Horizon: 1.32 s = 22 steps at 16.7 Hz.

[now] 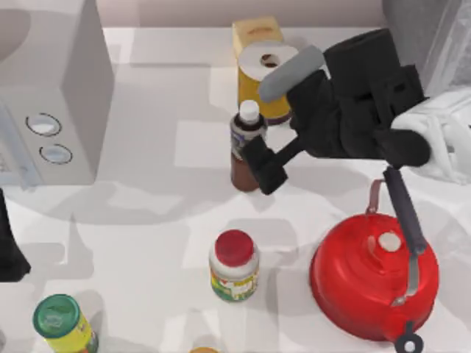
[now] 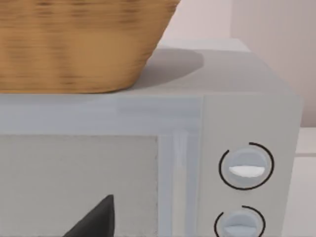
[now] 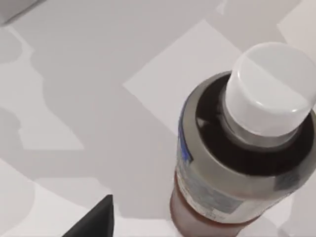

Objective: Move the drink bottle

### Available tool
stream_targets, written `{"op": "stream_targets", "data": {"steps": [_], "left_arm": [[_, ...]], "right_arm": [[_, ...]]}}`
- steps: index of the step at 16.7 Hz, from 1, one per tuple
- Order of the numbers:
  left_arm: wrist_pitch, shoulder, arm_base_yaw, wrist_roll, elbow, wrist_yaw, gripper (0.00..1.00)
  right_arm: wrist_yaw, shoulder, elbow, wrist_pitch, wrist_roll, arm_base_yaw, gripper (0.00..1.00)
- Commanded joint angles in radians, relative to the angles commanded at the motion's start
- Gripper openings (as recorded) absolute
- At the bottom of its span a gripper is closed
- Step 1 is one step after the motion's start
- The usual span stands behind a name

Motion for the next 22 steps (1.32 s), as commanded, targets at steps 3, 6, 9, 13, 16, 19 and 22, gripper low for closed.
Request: {"op": "stream_targets", "data": {"steps": [3, 6, 9, 13, 16, 19, 22], "left_arm": [[0.0, 0.0, 0.0, 0.0, 0.0, 0.0, 1.0], [0.0, 0.0, 0.0, 0.0, 0.0, 0.0, 1.0], [0.0, 0.0, 0.0, 0.0, 0.0, 0.0, 1.0], [0.0, 0.0, 0.0, 0.0, 0.0, 0.0, 1.0], [0.0, 0.0, 0.0, 0.0, 0.0, 0.0, 1.0], [0.0, 0.0, 0.0, 0.0, 0.0, 0.0, 1.0], [0.0, 0.0, 0.0, 0.0, 0.0, 0.0, 1.0]], "right_arm": [[0.01, 0.122, 0.069, 0.053, 0.008, 0.011, 1.0], [0.018, 0.23, 0.128, 0.102, 0.014, 0.019, 1.0], [0.022, 0.278, 0.154, 0.124, 0.016, 0.022, 1.0], [0.022, 0.278, 0.154, 0.124, 0.016, 0.022, 0.92], [0.022, 0.278, 0.154, 0.124, 0.016, 0.022, 0.7], [0.022, 0.278, 0.154, 0.124, 0.016, 0.022, 0.47], [0.022, 0.278, 0.154, 0.124, 0.016, 0.022, 0.25]]}}
